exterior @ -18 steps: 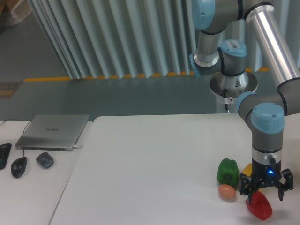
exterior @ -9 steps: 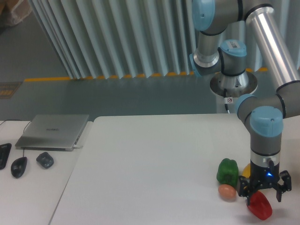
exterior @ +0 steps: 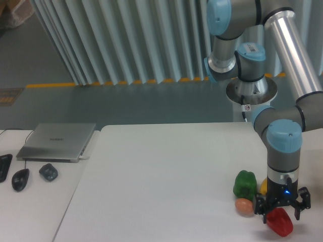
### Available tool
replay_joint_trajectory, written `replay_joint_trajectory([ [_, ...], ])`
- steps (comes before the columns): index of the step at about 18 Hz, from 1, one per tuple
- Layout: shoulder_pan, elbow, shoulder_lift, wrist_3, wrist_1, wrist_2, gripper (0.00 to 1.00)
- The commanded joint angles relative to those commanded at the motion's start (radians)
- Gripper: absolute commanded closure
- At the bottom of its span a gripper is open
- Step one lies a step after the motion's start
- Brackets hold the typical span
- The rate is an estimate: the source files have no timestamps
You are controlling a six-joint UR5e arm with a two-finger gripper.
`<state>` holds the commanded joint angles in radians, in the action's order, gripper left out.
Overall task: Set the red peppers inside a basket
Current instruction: 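Close the gripper on the red bell pepper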
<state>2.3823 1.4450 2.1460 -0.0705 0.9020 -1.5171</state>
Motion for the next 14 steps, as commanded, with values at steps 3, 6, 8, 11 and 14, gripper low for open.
replay_joint_trajectory([
  [3,0.0,-0.002,0.003,-0.005,0.0,-0.003,0.05],
  [6,0.0,-0.002,0.005,-0.005,0.0,-0.003,0.24],
  [8,0.0,-0.002,0.002,-0.005,0.0,-0.009,0.31],
  [11,-0.002,-0.003,0.0,-0.005,0.0,-0.023,0.4],
  [14,-0.006,-0.009,-0.005,-0.003,0.002,-0.021,0.45],
])
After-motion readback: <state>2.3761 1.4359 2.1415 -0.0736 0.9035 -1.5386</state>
